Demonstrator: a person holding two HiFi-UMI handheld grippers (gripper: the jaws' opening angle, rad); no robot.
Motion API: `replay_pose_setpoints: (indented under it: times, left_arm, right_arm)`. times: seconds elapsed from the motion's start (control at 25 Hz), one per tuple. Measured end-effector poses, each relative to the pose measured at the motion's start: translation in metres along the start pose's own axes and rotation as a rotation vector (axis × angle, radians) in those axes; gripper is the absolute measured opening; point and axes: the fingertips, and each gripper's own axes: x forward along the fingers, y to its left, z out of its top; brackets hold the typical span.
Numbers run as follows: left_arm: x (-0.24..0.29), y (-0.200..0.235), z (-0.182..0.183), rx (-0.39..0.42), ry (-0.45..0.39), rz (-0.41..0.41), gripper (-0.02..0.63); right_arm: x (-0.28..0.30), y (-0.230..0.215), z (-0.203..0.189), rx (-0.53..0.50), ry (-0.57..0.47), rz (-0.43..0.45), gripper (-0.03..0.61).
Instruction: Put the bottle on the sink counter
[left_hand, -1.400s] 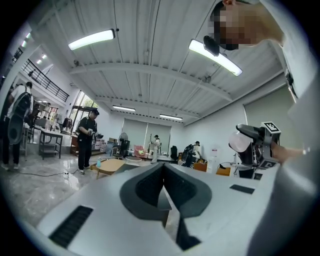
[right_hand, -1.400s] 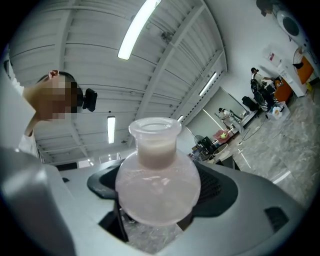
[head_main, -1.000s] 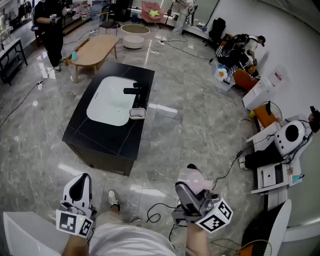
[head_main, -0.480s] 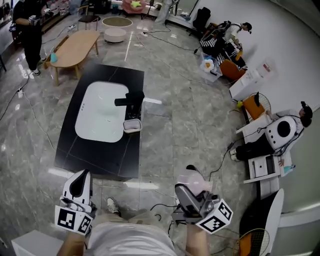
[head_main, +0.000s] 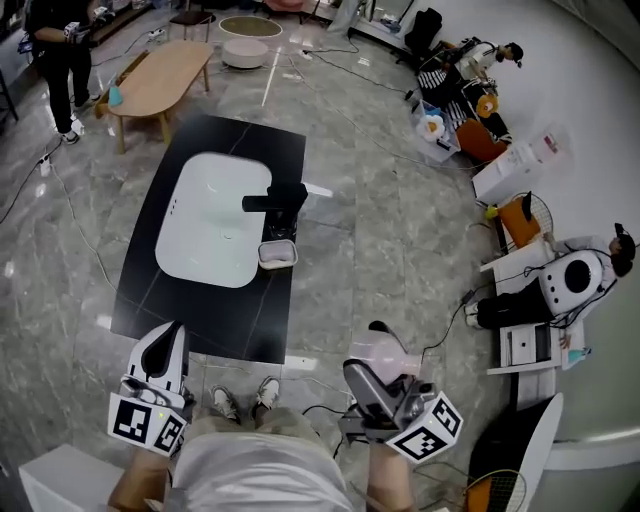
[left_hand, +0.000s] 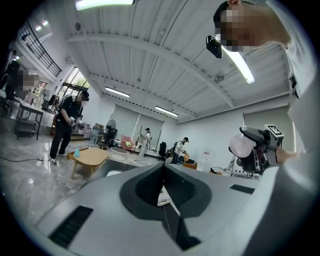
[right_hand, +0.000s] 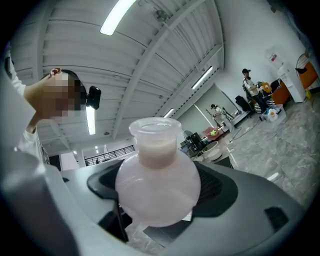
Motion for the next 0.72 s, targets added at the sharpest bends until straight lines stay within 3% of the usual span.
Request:
replay_pose_setpoints:
  times: [0.28, 0.72]
  left_arm:
    - [0.005, -0.01, 0.014, 0.038, 0.003, 0.058, 0.014]
    - [0.011, -0.018, -0.019, 0.017, 0.072, 0.115, 0.014]
  right_arm:
    - [0.015, -0.016, -0.002, -0.021, 0.056, 0.055, 0.416]
    - [0.03, -0.055, -0.057, -0.142, 0.232, 0.024, 0.416]
